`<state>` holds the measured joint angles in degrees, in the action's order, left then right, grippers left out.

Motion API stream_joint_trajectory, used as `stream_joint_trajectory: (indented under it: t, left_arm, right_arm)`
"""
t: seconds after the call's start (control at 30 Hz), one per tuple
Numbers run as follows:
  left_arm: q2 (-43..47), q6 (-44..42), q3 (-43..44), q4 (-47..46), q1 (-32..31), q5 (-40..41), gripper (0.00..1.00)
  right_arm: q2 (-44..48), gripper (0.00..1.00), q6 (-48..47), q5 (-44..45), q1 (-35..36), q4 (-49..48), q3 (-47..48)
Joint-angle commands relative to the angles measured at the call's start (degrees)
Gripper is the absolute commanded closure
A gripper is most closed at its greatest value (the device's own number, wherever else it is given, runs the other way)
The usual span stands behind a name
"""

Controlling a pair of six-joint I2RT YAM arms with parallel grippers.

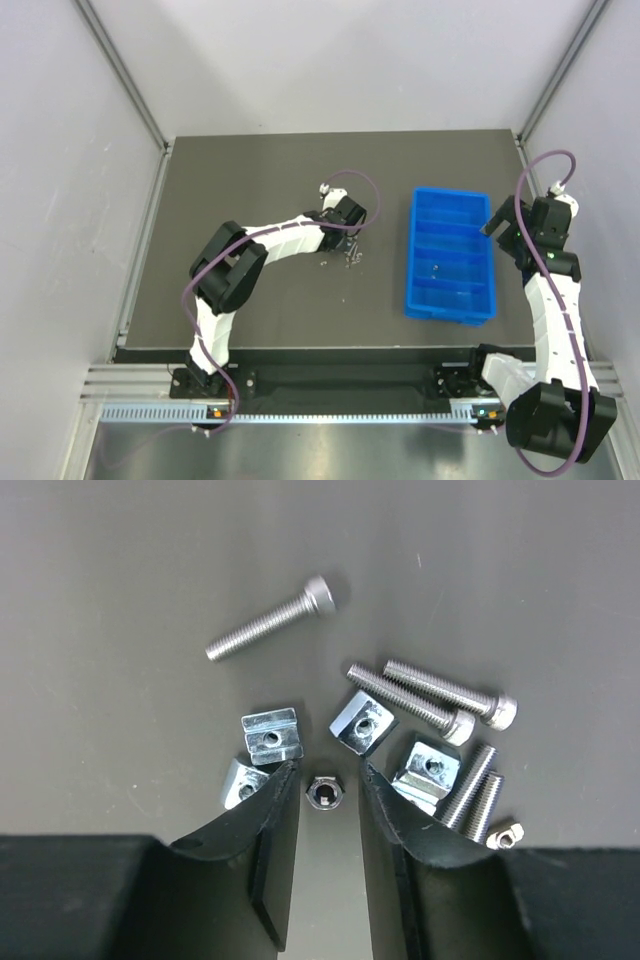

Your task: Sort the screws and nuts into containers

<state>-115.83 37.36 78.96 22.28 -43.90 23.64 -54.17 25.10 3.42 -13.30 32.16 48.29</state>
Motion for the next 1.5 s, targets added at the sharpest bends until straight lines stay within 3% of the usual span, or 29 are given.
stream_joint_trajectory:
  t: [0.0, 0.3, 0.8, 1.47]
  left_arm:
    - [-0.54, -0.36, 1.20, 3.81, 0.22, 0.18, 0.66]
    - [-1.76, 0.08, 1.11, 5.58, 0.22, 0.01, 0.67]
    - [-2.47, -1.41, 0.93, 5.23, 0.13, 0.27, 0.81]
    - [7.55, -2.65, -0.82, 4.26, -0.22, -1.84, 0.83]
  right_arm:
    - [0.03, 0.00, -0.05, 1.33, -0.23, -2.28, 0.31]
    - [-0.41, 0.00, 0.30, 1.06, -0.15, -2.46, -0.13]
    - [-0.14, 0.00, 0.47, 1.50, -0.24, -2.72, -0.31]
    - [-0.23, 0.00, 0.21, 1.85, -0.23, -2.72, -0.22]
